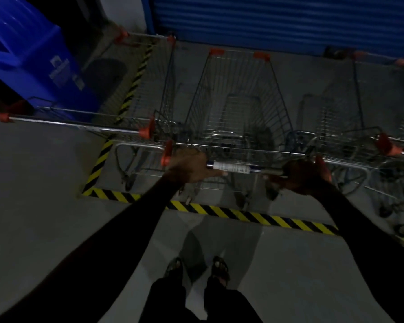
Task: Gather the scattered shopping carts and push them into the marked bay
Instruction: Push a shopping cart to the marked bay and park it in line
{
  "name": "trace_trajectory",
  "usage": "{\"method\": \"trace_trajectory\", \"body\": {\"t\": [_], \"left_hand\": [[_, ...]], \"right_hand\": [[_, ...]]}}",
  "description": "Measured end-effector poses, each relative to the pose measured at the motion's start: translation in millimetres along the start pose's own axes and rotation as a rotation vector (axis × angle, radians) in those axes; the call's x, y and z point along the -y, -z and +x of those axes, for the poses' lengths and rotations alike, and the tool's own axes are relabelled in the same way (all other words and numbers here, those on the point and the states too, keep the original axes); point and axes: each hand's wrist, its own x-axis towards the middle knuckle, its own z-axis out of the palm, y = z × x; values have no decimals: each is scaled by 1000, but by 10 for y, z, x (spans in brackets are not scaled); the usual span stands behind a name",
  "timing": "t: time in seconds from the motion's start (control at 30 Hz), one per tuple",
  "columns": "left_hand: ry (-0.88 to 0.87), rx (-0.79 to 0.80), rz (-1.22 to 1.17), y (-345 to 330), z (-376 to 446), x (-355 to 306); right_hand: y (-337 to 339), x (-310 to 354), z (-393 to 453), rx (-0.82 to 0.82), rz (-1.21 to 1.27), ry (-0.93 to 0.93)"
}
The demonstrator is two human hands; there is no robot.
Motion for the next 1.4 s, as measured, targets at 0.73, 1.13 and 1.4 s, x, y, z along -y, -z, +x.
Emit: {"method": "trace_trajectory", "body": {"t": [0.73, 1.13, 1.4], "left_hand": [[-29, 5, -19, 104, 590, 663], [5, 23, -31, 94, 593, 678], [10, 34, -23, 75, 567, 658]], "right_hand": [[9, 190, 656, -113, 88, -38], [101, 216, 708, -42, 43, -47], [126, 269, 611, -35, 48, -69]]}}
